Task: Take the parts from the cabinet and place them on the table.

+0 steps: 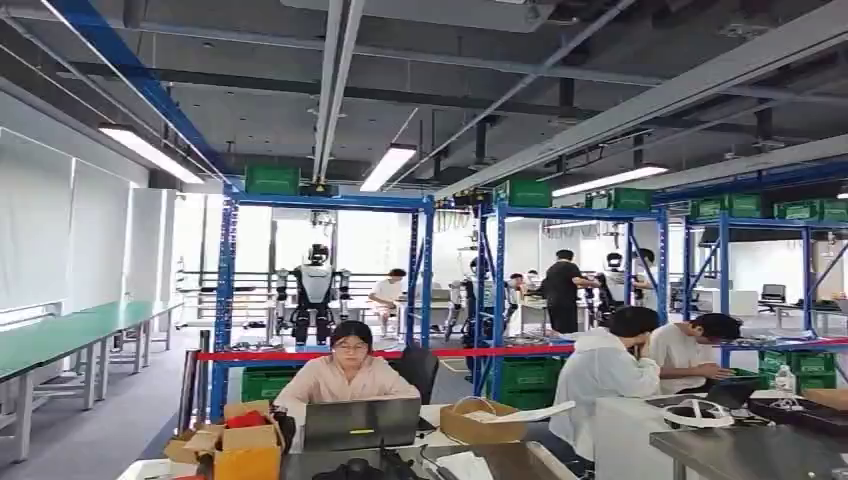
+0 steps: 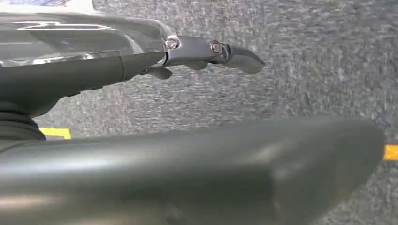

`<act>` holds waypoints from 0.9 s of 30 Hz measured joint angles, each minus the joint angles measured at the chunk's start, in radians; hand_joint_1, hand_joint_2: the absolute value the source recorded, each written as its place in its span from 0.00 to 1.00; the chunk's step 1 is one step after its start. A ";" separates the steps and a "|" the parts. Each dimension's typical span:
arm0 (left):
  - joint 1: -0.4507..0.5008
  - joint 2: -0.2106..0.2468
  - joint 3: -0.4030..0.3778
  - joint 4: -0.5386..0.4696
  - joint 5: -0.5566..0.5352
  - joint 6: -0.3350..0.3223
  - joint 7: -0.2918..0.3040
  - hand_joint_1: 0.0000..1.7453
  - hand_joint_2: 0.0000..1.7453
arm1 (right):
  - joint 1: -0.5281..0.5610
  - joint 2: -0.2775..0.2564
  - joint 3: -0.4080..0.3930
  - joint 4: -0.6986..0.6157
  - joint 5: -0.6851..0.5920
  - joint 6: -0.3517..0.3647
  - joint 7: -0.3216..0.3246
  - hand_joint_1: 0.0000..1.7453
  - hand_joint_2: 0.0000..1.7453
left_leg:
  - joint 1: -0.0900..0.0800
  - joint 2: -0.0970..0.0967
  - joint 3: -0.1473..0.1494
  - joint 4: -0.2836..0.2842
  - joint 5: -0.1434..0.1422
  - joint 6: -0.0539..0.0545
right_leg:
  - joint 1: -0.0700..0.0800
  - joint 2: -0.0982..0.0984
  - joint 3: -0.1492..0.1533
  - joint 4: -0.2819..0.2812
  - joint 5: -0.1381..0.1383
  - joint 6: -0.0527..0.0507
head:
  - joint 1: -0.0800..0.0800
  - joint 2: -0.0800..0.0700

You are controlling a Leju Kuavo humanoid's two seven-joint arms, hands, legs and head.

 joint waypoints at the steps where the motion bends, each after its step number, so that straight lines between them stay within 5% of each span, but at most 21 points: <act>1: 0.002 0.000 0.000 0.000 0.000 0.000 0.000 0.00 1.00 | 0.000 0.000 -0.001 0.000 -0.001 0.000 0.000 1.00 1.00 | 0.000 0.000 0.004 -0.001 -0.002 0.006 | 0.000 0.000 0.003 -0.001 0.000 0.005 | 0.000 0.000; 3: 0.001 0.000 0.000 0.000 -0.001 0.000 0.001 0.00 1.00 | -0.001 0.000 -0.001 -0.001 -0.001 0.000 0.000 1.00 1.00 | 0.009 -0.002 0.022 -0.007 -0.003 0.013 | -0.001 0.001 0.001 0.022 -0.015 0.017 | 0.000 0.000; 4: -0.001 0.000 0.000 0.000 -0.001 0.002 0.001 0.00 1.00 | -0.003 0.000 -0.002 -0.002 -0.001 0.000 -0.001 1.00 1.00 | 0.010 -0.002 0.029 -0.008 -0.008 0.019 | -0.003 0.000 -0.025 0.072 -0.033 0.023 | 0.000 0.000; 6: -0.002 0.001 0.000 0.000 -0.001 0.002 0.003 0.00 1.00 | -0.001 0.000 -0.002 -0.001 -0.001 0.000 -0.002 1.00 1.00 | 0.009 -0.002 0.039 -0.008 -0.020 0.021 | -0.011 -0.001 -0.126 0.236 -0.095 0.034 | 0.000 -0.001; 8: -0.001 0.001 0.000 0.000 -0.001 0.003 0.003 0.00 1.00 | 0.004 0.000 -0.002 0.002 -0.001 0.000 -0.002 1.00 1.00 | 0.008 -0.003 0.052 -0.008 -0.032 0.020 | -0.012 -0.001 -0.195 0.320 -0.103 0.034 | 0.000 -0.001; 10: 0.001 0.001 0.000 0.000 -0.001 0.003 0.004 0.00 1.00 | 0.004 -0.001 -0.002 0.003 -0.001 0.000 -0.002 1.00 1.00 | 0.008 -0.005 0.075 -0.008 -0.049 0.017 | -0.010 0.000 -0.177 0.232 -0.023 0.027 | 0.000 -0.001; 12: -0.001 0.000 0.000 0.000 -0.001 0.003 0.004 0.00 1.00 | 0.002 -0.001 -0.005 0.002 -0.001 0.000 -0.002 1.00 1.00 | 0.009 -0.007 0.099 -0.012 -0.066 0.013 | -0.003 -0.001 -0.114 0.051 0.097 0.012 | 0.000 -0.001; 13: -0.003 -0.001 0.000 0.000 -0.001 0.003 0.004 0.00 1.00 | 0.002 -0.001 -0.006 0.003 -0.001 0.002 -0.002 1.00 1.00 | 0.010 -0.008 0.107 -0.019 -0.067 0.010 | 0.002 -0.001 -0.108 0.050 0.065 0.010 | 0.000 -0.001; 14: -0.003 -0.001 0.000 0.000 -0.001 0.003 0.004 0.00 1.00 | 0.000 -0.001 -0.006 0.003 -0.001 0.002 -0.002 1.00 1.00 | 0.012 -0.009 0.105 -0.025 -0.069 0.004 | 0.007 0.000 -0.104 0.028 0.044 -0.004 | -0.001 0.000; 15: -0.003 -0.001 0.000 0.000 -0.001 0.002 0.005 0.00 1.00 | -0.001 -0.001 -0.008 0.003 -0.002 0.002 -0.002 1.00 1.00 | 0.011 -0.009 0.107 -0.029 -0.073 -0.004 | 0.006 0.001 -0.102 0.020 0.070 -0.007 | -0.002 0.000; 18: -0.002 0.000 0.000 0.000 -0.002 0.002 0.005 0.00 1.00 | 0.000 0.002 -0.010 0.002 -0.002 0.002 -0.003 1.00 1.00 | 0.011 -0.005 0.129 -0.015 -0.079 -0.012 | -0.002 0.001 -0.063 -0.010 0.064 -0.019 | -0.002 -0.001; 20: -0.008 -0.001 0.000 0.000 -0.003 0.001 0.005 0.00 1.00 | -0.008 0.004 -0.011 0.002 -0.002 0.002 -0.003 1.00 1.00 | 0.009 -0.005 0.074 0.085 -0.116 -0.013 | -0.001 -0.001 -0.049 -0.013 0.057 -0.028 | -0.002 -0.001; 22: -0.006 0.000 0.000 0.000 -0.003 0.002 0.005 0.00 1.00 | -0.004 0.005 -0.011 0.003 -0.002 0.002 -0.003 1.00 1.00 | 0.008 -0.005 -0.021 0.227 -0.172 -0.021 | 0.001 -0.001 -0.040 -0.013 0.044 -0.032 | -0.002 -0.001; 23: -0.003 0.000 0.000 0.000 -0.003 0.002 0.005 0.00 1.00 | -0.002 0.005 -0.011 0.004 -0.002 0.002 -0.003 1.00 1.00 | 0.009 -0.005 -0.053 0.259 -0.172 -0.024 | 0.001 0.001 -0.034 -0.012 0.038 -0.032 | -0.002 -0.001; 24: 0.000 0.000 0.000 0.000 -0.003 0.002 0.005 0.00 1.00 | 0.000 0.005 -0.011 0.005 -0.002 0.003 -0.003 1.00 1.00 | 0.009 -0.005 -0.062 0.245 -0.146 -0.025 | 0.001 0.003 -0.025 -0.012 0.031 -0.031 | -0.002 -0.001; 27: -0.001 0.000 0.000 0.000 -0.003 0.002 0.005 0.00 1.00 | -0.001 0.006 -0.011 0.006 -0.002 0.005 -0.003 1.00 1.00 | 0.012 -0.003 0.000 0.026 0.031 -0.025 | 0.000 0.003 0.016 -0.011 0.001 -0.021 | -0.002 -0.001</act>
